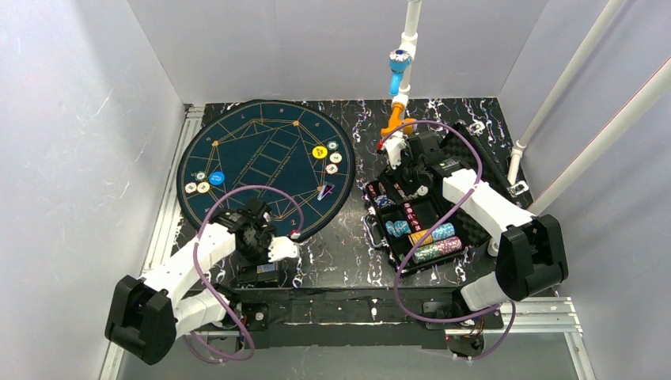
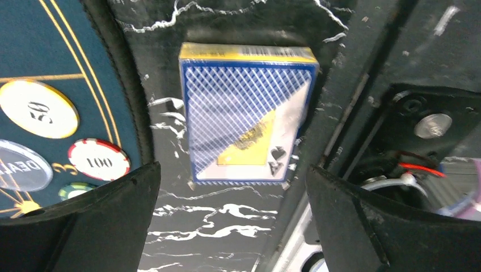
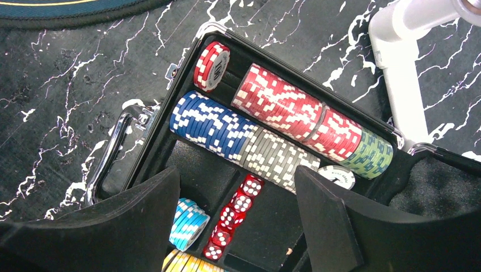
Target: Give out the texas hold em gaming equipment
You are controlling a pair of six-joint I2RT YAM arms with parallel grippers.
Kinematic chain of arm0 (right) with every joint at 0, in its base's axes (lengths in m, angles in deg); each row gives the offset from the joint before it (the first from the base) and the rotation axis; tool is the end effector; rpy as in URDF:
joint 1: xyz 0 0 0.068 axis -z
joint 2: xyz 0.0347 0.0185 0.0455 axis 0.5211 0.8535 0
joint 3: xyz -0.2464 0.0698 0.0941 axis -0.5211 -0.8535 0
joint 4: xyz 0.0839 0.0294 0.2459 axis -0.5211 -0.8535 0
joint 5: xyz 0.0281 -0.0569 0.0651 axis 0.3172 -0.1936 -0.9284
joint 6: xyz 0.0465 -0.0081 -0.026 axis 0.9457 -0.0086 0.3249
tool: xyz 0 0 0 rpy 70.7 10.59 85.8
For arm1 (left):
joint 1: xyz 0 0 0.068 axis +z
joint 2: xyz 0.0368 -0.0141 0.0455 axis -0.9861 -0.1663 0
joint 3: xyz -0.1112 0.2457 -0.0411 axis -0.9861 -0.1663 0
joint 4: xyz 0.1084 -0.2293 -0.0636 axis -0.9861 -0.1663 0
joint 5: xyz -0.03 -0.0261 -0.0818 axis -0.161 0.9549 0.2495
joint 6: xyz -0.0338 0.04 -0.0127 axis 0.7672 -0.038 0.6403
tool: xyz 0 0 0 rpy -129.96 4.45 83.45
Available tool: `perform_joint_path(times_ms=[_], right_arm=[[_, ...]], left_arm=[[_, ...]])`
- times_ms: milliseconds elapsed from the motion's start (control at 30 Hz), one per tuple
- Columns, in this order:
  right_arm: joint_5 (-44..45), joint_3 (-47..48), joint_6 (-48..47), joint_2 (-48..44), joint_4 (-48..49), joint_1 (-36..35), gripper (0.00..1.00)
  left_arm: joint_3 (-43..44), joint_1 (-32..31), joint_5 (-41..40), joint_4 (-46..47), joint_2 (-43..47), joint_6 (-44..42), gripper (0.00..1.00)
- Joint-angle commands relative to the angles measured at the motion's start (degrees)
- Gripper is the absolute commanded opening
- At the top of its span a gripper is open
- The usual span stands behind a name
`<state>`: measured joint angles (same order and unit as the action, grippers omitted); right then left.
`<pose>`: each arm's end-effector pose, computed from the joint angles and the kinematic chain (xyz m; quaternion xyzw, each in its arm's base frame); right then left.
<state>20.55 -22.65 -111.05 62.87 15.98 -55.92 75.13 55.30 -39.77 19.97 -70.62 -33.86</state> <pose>0.2838 0.1352 0.2583 -0.3863 0.8466 0.0792 0.3575 0.1445 -0.0738 0.1941 0.6679 0.7351 -0.0484 0.1056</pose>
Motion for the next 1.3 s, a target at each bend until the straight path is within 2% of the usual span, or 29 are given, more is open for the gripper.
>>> perform_joint_path(times_ms=[0, 200, 267, 367, 467, 633, 833, 1100, 1267], right_arm=[[0.40, 0.38, -0.72, 0.12, 0.60, -0.22, 0.82], [0.40, 0.51, -0.72, 0.36, 0.58, -0.26, 0.82], [0.49, 0.47, -0.72, 0.37, 0.52, -0.27, 0.81], [0.66, 0.51, -0.73, 0.39, 0.56, -0.27, 0.81], [0.55, 0.48, -0.72, 0.30, 0.60, -0.27, 0.81], [-0.39, 0.56, -0.47, 0.37, 0.52, -0.23, 0.81], [-6.32, 1.08, 2.68, 0.95, 0.51, -0.22, 0.80], [-33.43, 2.03, 11.46, 4.20, 1.79, -0.82, 0.77], [-36.59, 2.31, 14.67, 5.51, 4.42, -5.84, 0.77]], left_arm=[[-3.58, -4.80, -5.48, 6.77, -1.89, 3.41, 0.98], [-5.52, -7.51, -7.91, 11.18, -5.97, 5.49, 0.98], [-6.09, -8.34, -8.05, 12.15, -7.09, 5.97, 0.95], [-6.64, -9.50, -9.69, 12.29, -7.44, 6.68, 0.82], [-5.07, -10.98, -8.93, 10.00, -5.87, 7.13, 0.65], [1.88, -13.95, -6.79, 5.21, -5.73, 8.11, 0.46], [10.65, -16.29, -9.01, 4.85, -8.78, 5.80, 0.44], [18.16, -22.68, -16.03, 1.53, -10.03, -4.29, 0.43], [22.60, -27.71, -19.69, -0.19, -10.49, -6.70, 0.43]])
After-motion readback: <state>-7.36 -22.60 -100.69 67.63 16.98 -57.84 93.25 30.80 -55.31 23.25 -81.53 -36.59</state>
